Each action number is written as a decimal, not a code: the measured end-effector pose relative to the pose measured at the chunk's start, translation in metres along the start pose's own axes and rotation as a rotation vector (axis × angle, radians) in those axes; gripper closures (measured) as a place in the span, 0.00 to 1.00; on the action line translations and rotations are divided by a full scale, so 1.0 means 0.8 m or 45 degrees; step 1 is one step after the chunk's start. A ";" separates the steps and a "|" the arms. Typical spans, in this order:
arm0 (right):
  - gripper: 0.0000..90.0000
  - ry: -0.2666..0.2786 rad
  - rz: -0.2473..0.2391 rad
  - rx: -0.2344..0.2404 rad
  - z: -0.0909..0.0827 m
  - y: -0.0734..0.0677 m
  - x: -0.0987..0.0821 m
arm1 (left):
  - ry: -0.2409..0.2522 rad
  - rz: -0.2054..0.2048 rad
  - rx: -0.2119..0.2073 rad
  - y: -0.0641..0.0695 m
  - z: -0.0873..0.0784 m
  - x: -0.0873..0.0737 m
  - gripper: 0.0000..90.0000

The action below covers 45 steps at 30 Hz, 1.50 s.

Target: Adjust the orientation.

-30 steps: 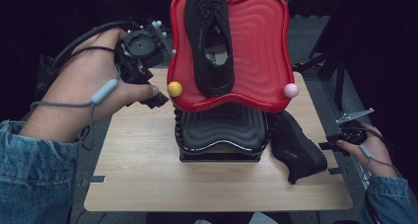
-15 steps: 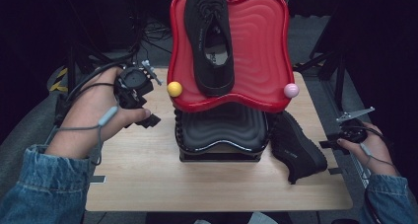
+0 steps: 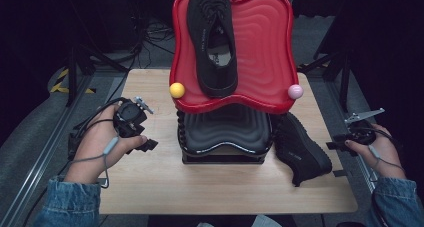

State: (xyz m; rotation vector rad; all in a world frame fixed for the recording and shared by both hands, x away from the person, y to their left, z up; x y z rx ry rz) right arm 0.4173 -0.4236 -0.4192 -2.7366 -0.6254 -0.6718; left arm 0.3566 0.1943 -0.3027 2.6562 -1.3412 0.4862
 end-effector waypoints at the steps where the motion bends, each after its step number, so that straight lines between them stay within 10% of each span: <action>1: 0.58 -0.003 0.000 0.002 0.000 0.000 0.000 | 0.002 -0.018 -0.010 -0.001 0.006 -0.004 0.40; 12: 0.85 0.024 -0.001 0.042 -0.014 -0.019 0.007 | 0.013 -0.109 -0.057 -0.008 0.056 -0.030 0.40; 20: 1.00 0.063 -0.134 0.088 -0.030 -0.066 0.023 | -0.007 -0.135 -0.076 -0.010 0.080 -0.032 0.37; 32: 1.00 -0.012 -0.233 0.137 -0.006 -0.110 0.034 | -0.035 -0.155 -0.073 -0.006 0.106 -0.038 0.31; 45: 1.00 0.006 -0.220 0.080 0.012 -0.102 0.047 | 0.001 -0.154 -0.047 -0.012 0.120 -0.045 0.27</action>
Point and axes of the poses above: each handheld gripper's, and its own axes: z roughly forward along the jaws, x roughly out of its top, y roughly to its right, the point moved 3 cm from there along z, roughly forward along the jaws, and after that the axes turned 9 degrees about z, right-handed, at the moved point
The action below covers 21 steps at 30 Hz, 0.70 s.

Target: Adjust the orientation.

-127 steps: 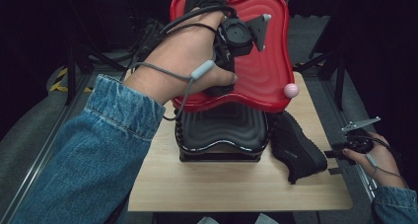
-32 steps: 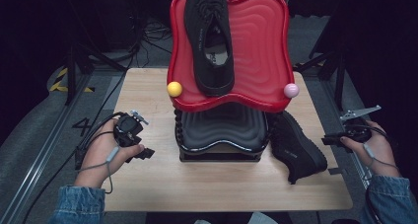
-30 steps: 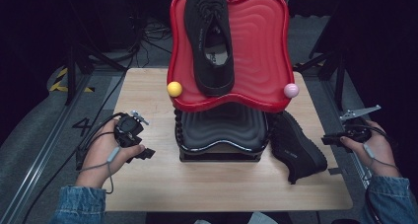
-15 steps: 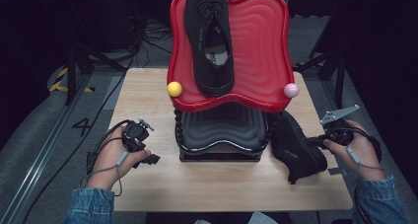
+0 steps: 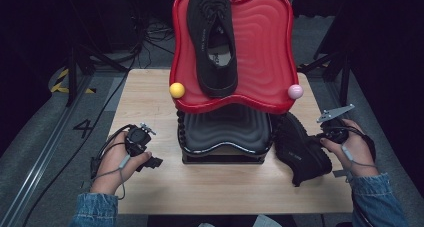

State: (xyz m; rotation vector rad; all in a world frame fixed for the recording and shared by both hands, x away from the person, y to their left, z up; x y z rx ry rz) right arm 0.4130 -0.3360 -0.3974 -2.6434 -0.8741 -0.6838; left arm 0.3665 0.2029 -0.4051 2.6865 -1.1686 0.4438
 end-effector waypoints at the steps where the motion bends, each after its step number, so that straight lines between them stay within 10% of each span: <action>1: 1.00 -0.006 -0.003 -0.007 0.000 0.001 0.002 | -0.010 -0.004 0.012 -0.001 0.003 -0.002 0.27; 14: 1.00 -0.080 -0.001 -0.055 0.002 0.012 0.010 | -0.012 -0.024 0.043 0.005 0.001 -0.008 0.29; 21: 1.00 -0.077 0.099 -0.019 0.002 0.025 0.013 | 0.008 -0.016 0.044 -0.004 0.004 -0.014 0.29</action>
Point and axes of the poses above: each handheld gripper's, and its own axes: z roughly forward along the jaws, x roughly out of its top, y roughly to its right, the point moved 3 cm from there along z, roughly forward along the jaws, and after that the axes turned 9 degrees about z, right-handed, at the moved point
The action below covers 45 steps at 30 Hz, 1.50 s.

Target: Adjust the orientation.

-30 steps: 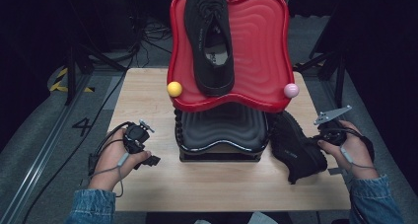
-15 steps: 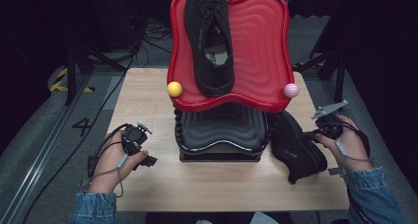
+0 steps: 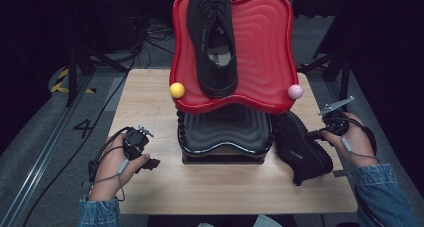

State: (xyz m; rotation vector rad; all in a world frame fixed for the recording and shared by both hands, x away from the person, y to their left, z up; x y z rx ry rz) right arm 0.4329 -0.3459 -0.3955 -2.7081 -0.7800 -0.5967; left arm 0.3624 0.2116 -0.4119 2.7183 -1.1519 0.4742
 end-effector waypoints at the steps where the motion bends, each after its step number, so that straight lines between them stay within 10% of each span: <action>1: 1.00 -0.015 0.002 -0.006 0.000 0.000 0.001 | -0.013 0.003 0.011 -0.003 0.001 -0.003 0.29; 15: 1.00 -0.052 0.064 -0.009 0.000 0.008 0.008 | -0.041 -0.015 0.014 -0.013 0.010 -0.014 0.28; 36: 1.00 -0.139 0.118 -0.173 -0.004 0.061 0.012 | -0.070 -0.005 -0.014 -0.016 0.026 -0.009 0.28; 45: 1.00 -0.077 0.120 -0.255 -0.046 0.059 0.008 | -0.045 -0.018 -0.028 -0.014 0.020 -0.011 0.28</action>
Point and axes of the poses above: each handheld gripper's, and its own axes: z roughly forward along the jaws, x roughly out of its top, y roughly to its right, the point moved 3 cm from there along z, roughly forward along the jaws, and after that the axes turned 9 degrees about z, right-handed, at the moved point
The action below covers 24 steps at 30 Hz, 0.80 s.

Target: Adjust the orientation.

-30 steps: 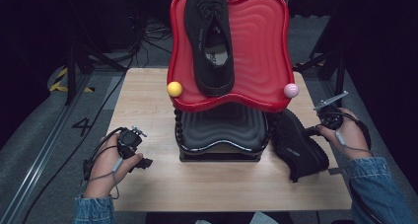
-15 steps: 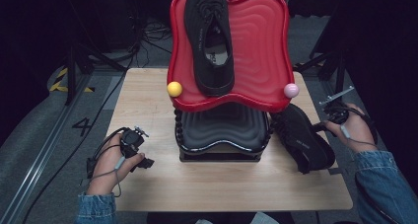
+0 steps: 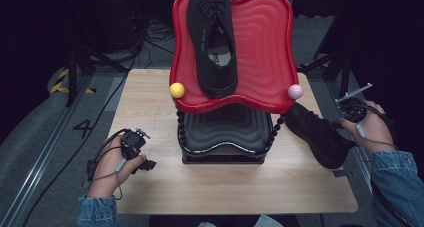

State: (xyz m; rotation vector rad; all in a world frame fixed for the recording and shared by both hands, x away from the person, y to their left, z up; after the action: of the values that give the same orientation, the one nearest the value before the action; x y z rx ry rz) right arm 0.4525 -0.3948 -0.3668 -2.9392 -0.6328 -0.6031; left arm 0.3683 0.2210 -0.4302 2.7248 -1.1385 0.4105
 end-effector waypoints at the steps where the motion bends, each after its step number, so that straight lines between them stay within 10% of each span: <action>1: 1.00 0.008 -0.005 0.000 -0.004 -0.002 0.000 | -0.004 0.010 0.016 0.000 -0.001 0.000 0.28; 12: 0.73 -0.135 -0.049 0.031 -0.017 -0.021 -0.025 | -0.001 0.021 0.005 0.001 0.000 0.001 0.28; 24: 0.97 -0.261 -0.127 0.062 0.013 -0.021 -0.036 | 0.006 0.022 -0.013 0.004 0.000 0.001 0.28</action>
State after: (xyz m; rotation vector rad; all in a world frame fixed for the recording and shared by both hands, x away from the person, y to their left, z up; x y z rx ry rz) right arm 0.4253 -0.3887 -0.3880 -2.9608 -0.8053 -0.2900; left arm 0.3665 0.2183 -0.4299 2.7058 -1.1606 0.4120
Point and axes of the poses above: each handheld gripper's, and its own axes: z roughly forward along the jaws, x roughly out of its top, y roughly to its right, the point moved 3 cm from there along z, roughly forward along the jaws, and after that the axes turned 9 degrees about z, right-handed, at the moved point
